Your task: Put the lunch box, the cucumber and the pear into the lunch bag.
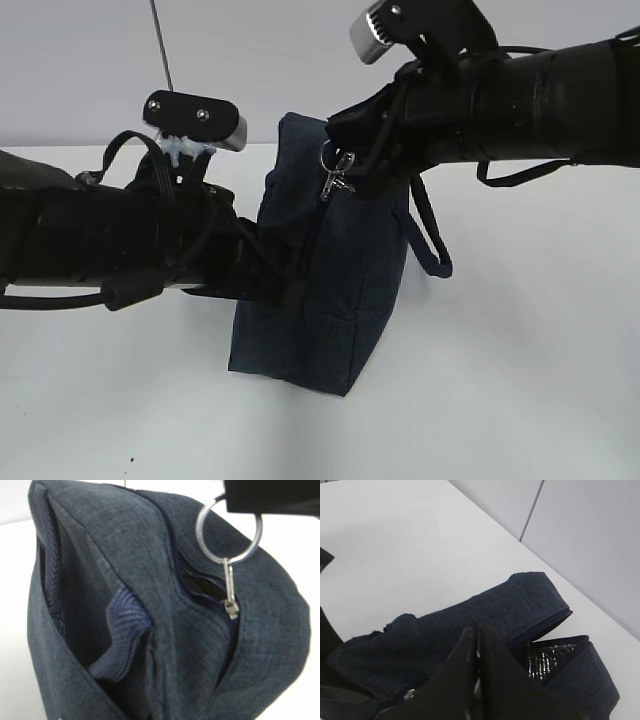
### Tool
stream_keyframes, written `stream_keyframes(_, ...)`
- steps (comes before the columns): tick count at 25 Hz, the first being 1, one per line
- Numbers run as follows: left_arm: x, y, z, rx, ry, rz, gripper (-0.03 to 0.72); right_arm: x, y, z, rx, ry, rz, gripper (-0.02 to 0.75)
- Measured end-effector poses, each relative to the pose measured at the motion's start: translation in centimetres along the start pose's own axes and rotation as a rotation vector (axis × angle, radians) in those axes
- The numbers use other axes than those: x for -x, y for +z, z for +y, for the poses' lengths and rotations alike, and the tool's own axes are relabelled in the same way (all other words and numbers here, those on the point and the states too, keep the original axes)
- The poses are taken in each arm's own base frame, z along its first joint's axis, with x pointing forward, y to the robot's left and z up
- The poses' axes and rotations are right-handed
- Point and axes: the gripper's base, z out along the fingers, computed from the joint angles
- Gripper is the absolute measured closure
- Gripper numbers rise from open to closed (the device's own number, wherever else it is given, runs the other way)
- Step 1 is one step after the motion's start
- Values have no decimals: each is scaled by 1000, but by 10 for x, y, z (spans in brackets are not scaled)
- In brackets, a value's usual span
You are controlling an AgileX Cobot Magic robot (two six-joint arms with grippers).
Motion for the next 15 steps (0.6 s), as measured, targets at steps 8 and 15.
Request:
stream_keyframes(8, 0, 0, 0, 2, 1, 0, 703, 2, 1, -11, -33, -13, -2, 732)
stream_keyframes(15, 0, 0, 0, -4, 7, 1, 703, -4, -8, -36, -58, 39, -30, 732)
